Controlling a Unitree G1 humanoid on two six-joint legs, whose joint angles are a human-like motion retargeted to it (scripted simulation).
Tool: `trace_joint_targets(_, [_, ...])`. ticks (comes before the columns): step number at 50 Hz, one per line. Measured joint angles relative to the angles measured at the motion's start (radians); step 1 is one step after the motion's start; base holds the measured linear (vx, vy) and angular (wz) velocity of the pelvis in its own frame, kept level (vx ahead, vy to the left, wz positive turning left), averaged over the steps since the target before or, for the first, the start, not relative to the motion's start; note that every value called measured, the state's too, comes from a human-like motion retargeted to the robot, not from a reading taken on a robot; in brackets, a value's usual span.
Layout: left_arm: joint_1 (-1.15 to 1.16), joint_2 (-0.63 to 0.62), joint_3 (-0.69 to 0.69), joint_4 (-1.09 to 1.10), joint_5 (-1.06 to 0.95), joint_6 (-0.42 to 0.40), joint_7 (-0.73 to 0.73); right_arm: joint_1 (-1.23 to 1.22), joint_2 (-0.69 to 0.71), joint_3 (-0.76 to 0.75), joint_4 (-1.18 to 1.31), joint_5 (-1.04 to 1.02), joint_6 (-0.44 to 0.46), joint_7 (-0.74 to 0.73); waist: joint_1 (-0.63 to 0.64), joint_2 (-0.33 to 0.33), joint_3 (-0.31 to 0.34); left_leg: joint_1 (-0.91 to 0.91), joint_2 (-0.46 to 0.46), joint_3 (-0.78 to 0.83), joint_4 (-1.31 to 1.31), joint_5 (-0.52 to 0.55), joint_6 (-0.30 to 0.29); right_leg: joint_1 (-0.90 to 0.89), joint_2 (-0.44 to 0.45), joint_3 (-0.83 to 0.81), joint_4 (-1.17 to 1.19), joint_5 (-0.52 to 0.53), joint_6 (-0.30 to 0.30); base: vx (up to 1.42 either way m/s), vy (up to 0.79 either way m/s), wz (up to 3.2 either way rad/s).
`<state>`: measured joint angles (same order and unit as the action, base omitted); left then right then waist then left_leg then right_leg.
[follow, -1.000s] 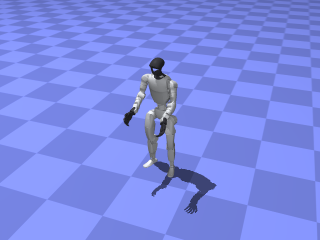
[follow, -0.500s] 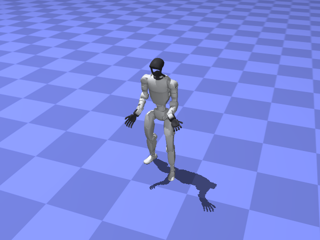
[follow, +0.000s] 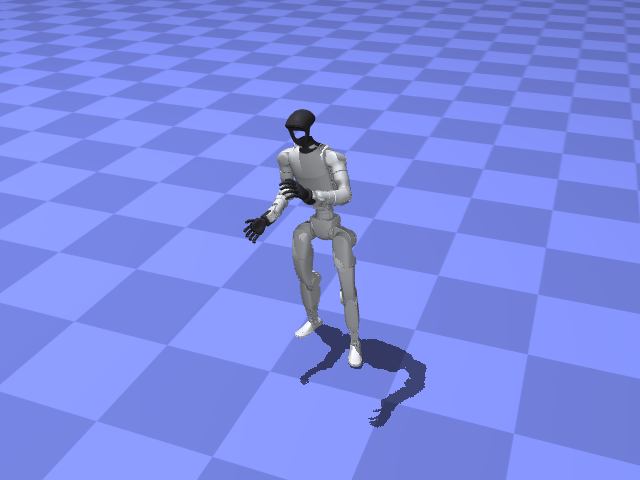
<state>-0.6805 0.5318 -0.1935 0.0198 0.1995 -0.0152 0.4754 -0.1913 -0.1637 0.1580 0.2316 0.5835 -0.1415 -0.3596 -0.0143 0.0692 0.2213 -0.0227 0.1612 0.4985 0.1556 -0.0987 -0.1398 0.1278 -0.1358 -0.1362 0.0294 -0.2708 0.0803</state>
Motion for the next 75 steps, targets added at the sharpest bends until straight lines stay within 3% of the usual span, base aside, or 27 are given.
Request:
trace_joint_targets(5, [-0.190, -0.094, -0.092, 0.000, -0.005, 0.024, 0.030, 0.004, 0.004, -0.020, 0.029, 0.093, -0.019, -0.003, -0.026, -0.005, -0.017, -0.002, -0.018, -0.050, 0.085, -0.055, 0.016, 0.009, -0.011, -0.053, -0.019, 0.004, 0.006, -0.07, -0.05, 0.55])
trace_joint_targets(10, [-0.172, -0.131, -0.394, 0.238, 0.095, 0.031, -0.204, -0.016, 0.022, 0.007, 0.062, 0.204, -0.050, -0.004, -0.105, 0.007, -0.053, 0.026, -0.031, -0.087, 0.080, -0.102, 0.012, 0.000, -0.001, -0.109, -0.011, -0.006, -0.003, -0.03, 0.01, 0.59])
trace_joint_targets(12, [-0.114, -0.146, -0.444, 0.334, 0.133, 0.030, -0.294, -0.021, 0.026, 0.006, 0.065, 0.190, -0.047, -0.012, -0.130, 0.010, -0.062, 0.046, -0.035, -0.086, 0.044, -0.104, 0.006, -0.009, 0.006, -0.120, -0.003, -0.010, -0.007, -0.02, 0.03, 0.32])
trace_joint_targets(17, [-0.007, -0.116, -0.314, 0.272, 0.111, 0.006, -0.206, 0.010, 0.024, -0.046, 0.034, 0.146, -0.056, -0.021, -0.126, 0.012, -0.065, 0.088, -0.046, -0.071, -0.056, -0.078, 0.000, -0.022, 0.017, -0.124, 0.007, -0.007, -0.005, 0.00, 0.01, 0.04])
trace_joint_targets(24, [-0.187, -0.169, -0.184, 0.072, 0.083, 0.053, -0.026, 0.051, 0.013, -0.057, 0.063, 0.152, -0.039, -0.017, -0.063, -0.005, -0.069, 0.077, -0.058, -0.092, -0.076, -0.066, 0.026, -0.022, 0.011, -0.142, -0.002, 0.002, 0.007, -0.03, 0.04, 0.13])
trace_joint_targets(27, [-0.238, -0.223, -0.267, 0.128, 0.075, 0.054, -0.039, 0.028, 0.029, -0.030, 0.074, 0.219, -0.073, -0.043, -0.064, -0.010, -0.066, 0.063, -0.059, -0.108, -0.057, -0.073, 0.027, -0.018, 0.008, -0.157, -0.006, 0.003, 0.002, -0.02, 0.07, 0.24])
trace_joint_targets(31, [-0.213, -0.257, -0.481, 0.353, 0.134, 0.054, -0.239, -0.009, 0.043, 0.016, 0.093, 0.268, -0.070, -0.003, -0.076, -0.021, -0.064, 0.054, -0.056, -0.111, -0.038, -0.085, 0.023, -0.018, 0.007, -0.159, -0.004, 0.001, -0.013, 0.00, 0.06, 0.01])
trace_joint_targets(34, [-0.126, -0.251, -0.518, 0.418, 0.167, 0.043, -0.306, -0.010, 0.050, 0.019, 0.082, 0.261, -0.063, 0.009, -0.069, -0.031, -0.065, 0.058, -0.056, -0.096, -0.036, -0.091, 0.024, -0.025, 0.004, -0.144, 0.000, 0.003, -0.015, 0.01, 0.06, -0.28])
trace_joint_targets(38, [-0.086, -0.186, -0.412, 0.276, 0.144, 0.016, -0.177, 0.020, 0.042, -0.021, 0.054, 0.222, -0.080, -0.026, -0.029, -0.041, -0.062, 0.060, -0.062, -0.072, -0.028, -0.100, 0.035, -0.036, -0.006, -0.118, 0.003, 0.009, 0.000, 0.00, 0.06, -0.31])
trace_joint_targets(42, [-0.199, -0.166, -0.312, 0.123, 0.146, 0.043, -0.009, 0.053, 0.037, -0.045, 0.066, 0.243, -0.092, -0.064, 0.004, -0.053, -0.066, 0.047, -0.072, -0.071, -0.010, -0.108, 0.044, -0.041, -0.020, -0.117, 0.002, 0.015, 0.019, -0.01, 0.08, -0.01])
trace_joint_targets(45, [-0.322, -0.222, -0.292, 0.136, 0.160, 0.064, 0.196, 0.036, 0.035, -0.037, 0.102, 0.273, -0.126, -0.110, 0.007, -0.058, -0.063, 0.031, -0.079, -0.087, 0.005, -0.113, 0.042, -0.040, -0.029, -0.135, -0.001, 0.018, 0.026, -0.01, 0.10, 0.27])
trace_joint_targets(47, [-0.380, -0.266, -0.350, 0.227, 0.166, 0.060, 0.243, 0.021, 0.038, -0.021, 0.123, 0.297, -0.150, -0.121, 0.001, -0.060, -0.063, 0.024, -0.084, -0.101, 0.007, -0.114, 0.033, -0.035, -0.033, -0.151, -0.004, 0.019, 0.024, 0.00, 0.11, 0.35])
trace_joint_targets(52, [-0.303, -0.343, -0.555, 0.509, 0.190, 0.027, -0.088, 0.001, 0.050, 0.032, 0.147, 0.323, -0.131, -0.053, -0.042, -0.069, -0.063, 0.005, -0.076, -0.131, 0.040, -0.132, -0.012, -0.028, -0.031, -0.177, 0.003, 0.014, 0.004, 0.01, 0.10, 0.27])
trace_joint_targets(54, [-0.146, -0.366, -0.526, 0.548, 0.087, -0.009, -0.101, -0.001, 0.053, 0.041, 0.137, 0.296, -0.115, -0.043, -0.061, -0.070, -0.047, -0.003, -0.064, -0.135, 0.063, -0.147, -0.031, -0.035, -0.026, -0.172, 0.019, 0.010, -0.007, 0.01, 0.10, 0.00])
trace_joint_targets(56, [0.038, -0.393, -0.426, 0.535, -0.141, -0.061, -0.013, 0.000, 0.056, 0.039, 0.114, 0.261, -0.107, -0.077, -0.065, -0.076, -0.016, -0.002, -0.060, -0.124, 0.062, -0.150, -0.032, -0.054, -0.027, -0.156, 0.046, 0.008, -0.017, -0.02, 0.10, -0.28])
trace_joint_targets(58, [0.210, -0.454, -0.299, 0.493, -0.558, -0.164, 0.080, 0.011, 0.065, 0.035, 0.076, 0.254, -0.116, -0.149, -0.052, -0.084, 0.030, 0.001, -0.055, -0.106, 0.060, -0.155, -0.020, -0.084, -0.030, -0.136, 0.088, 0.002, -0.027, -0.03, 0.09, -0.45])
trace_joint_targets(62, [0.413, -0.590, -0.128, 0.479, -1.347, -0.301, 0.114, 0.083, 0.109, 0.055, -0.001, 0.402, -0.157, -0.284, 0.015, -0.099, 0.121, 0.000, -0.047, -0.068, 0.059, -0.167, 0.010, -0.160, -0.036, -0.127, 0.189, -0.022, -0.040, -0.04, 0.07, -0.43])
trace_joint_targets(65, [0.474, -0.634, -0.067, 0.462, -1.722, -0.392, 0.107, 0.145, 0.142, 0.100, -0.059, 0.526, -0.184, -0.329, 0.056, -0.104, 0.163, -0.005, -0.046, -0.053, 0.055, -0.174, 0.018, -0.196, -0.033, -0.153, 0.218, -0.050, -0.039, -0.01, 0.02, -0.09])
trace_joint_targets(70, [0.526, -0.602, 0.005, 0.220, -1.762, -0.479, 0.052, 0.167, 0.122, 0.142, -0.245, 0.389, -0.162, -0.312, 0.053, -0.104, 0.163, 0.001, -0.066, -0.061, 0.024, -0.178, -0.001, -0.181, -0.001, -0.159, 0.135, -0.075, -0.031, 0.05, 0.01, 0.17])
trace_joint_targets(73, [0.516, -0.572, 0.017, 0.009, -1.786, -0.557, 0.024, 0.110, 0.074, 0.167, -0.394, 0.182, -0.133, -0.335, 0.040, -0.098, 0.118, 0.014, -0.080, -0.069, 0.008, -0.179, -0.008, -0.160, 0.011, -0.130, 0.089, -0.061, -0.034, 0.13, 0.01, 0.17])
trace_joint_targets(75, [0.470, -0.510, 0.031, -0.073, -1.631, -0.529, 0.029, 0.045, 0.032, 0.174, -0.487, 0.039, -0.098, -0.329, 0.035, -0.090, 0.070, 0.023, -0.085, -0.073, 0.007, -0.182, -0.011, -0.149, 0.013, -0.116, 0.078, -0.047, -0.037, 0.17, 0.00, 0.05])
